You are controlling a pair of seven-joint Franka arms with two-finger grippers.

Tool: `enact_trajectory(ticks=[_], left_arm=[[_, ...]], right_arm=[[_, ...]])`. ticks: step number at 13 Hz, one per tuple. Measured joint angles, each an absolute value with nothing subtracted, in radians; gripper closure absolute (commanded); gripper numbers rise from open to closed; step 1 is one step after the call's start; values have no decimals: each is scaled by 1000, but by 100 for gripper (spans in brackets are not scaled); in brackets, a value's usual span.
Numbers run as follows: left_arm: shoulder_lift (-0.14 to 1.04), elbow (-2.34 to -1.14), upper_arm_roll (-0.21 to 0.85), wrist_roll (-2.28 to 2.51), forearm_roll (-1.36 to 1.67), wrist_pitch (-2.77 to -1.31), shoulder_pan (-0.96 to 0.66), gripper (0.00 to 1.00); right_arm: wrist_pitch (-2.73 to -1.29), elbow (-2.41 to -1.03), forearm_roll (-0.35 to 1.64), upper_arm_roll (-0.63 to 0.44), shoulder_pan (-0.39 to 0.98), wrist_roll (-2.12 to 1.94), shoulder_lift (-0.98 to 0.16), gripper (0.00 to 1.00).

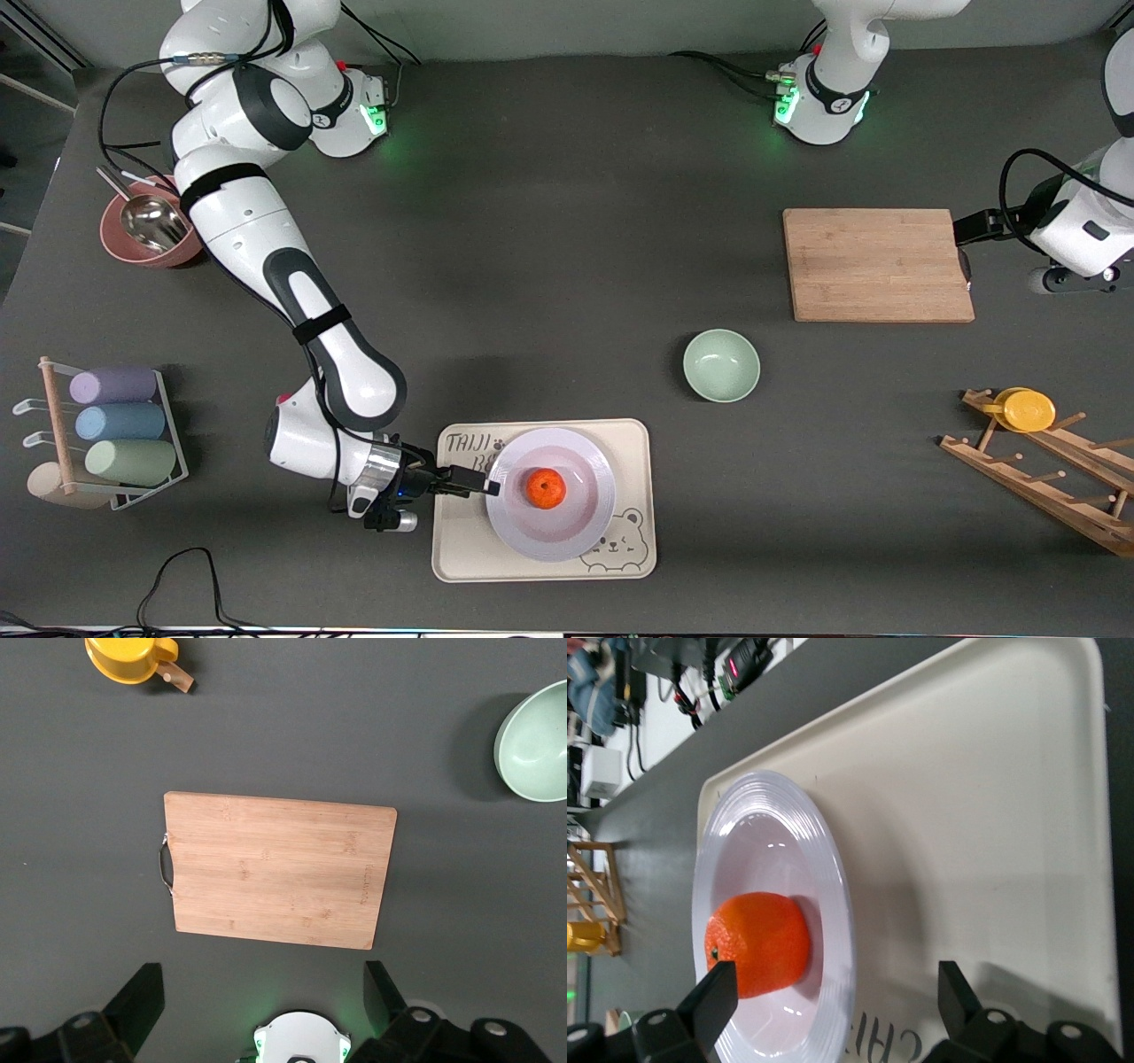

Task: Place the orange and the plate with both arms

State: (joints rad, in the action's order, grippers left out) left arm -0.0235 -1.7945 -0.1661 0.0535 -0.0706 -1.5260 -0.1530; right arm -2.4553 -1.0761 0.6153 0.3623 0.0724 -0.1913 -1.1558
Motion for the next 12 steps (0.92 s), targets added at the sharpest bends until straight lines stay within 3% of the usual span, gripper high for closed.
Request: enact_trajectory(ticks=[3, 7, 9, 12], left_arm=[[-23, -1795, -167, 53, -71, -1525, -153, 0], [-23, -1795, -169, 53, -71, -1525, -150, 0], [-23, -1795, -169, 53, -71, -1525, -143, 0], [-23, -1795, -141, 53, -71, -1526, -118, 0]], right_arm=[[-2277, -980, 504, 349, 71, -105, -1141, 0], [-2142, -958, 246, 256, 62, -83, -1005, 0], [-2113, -1025, 81, 245, 67, -30, -898, 0], [-2097, -1239, 19, 237, 74, 38, -684, 0]])
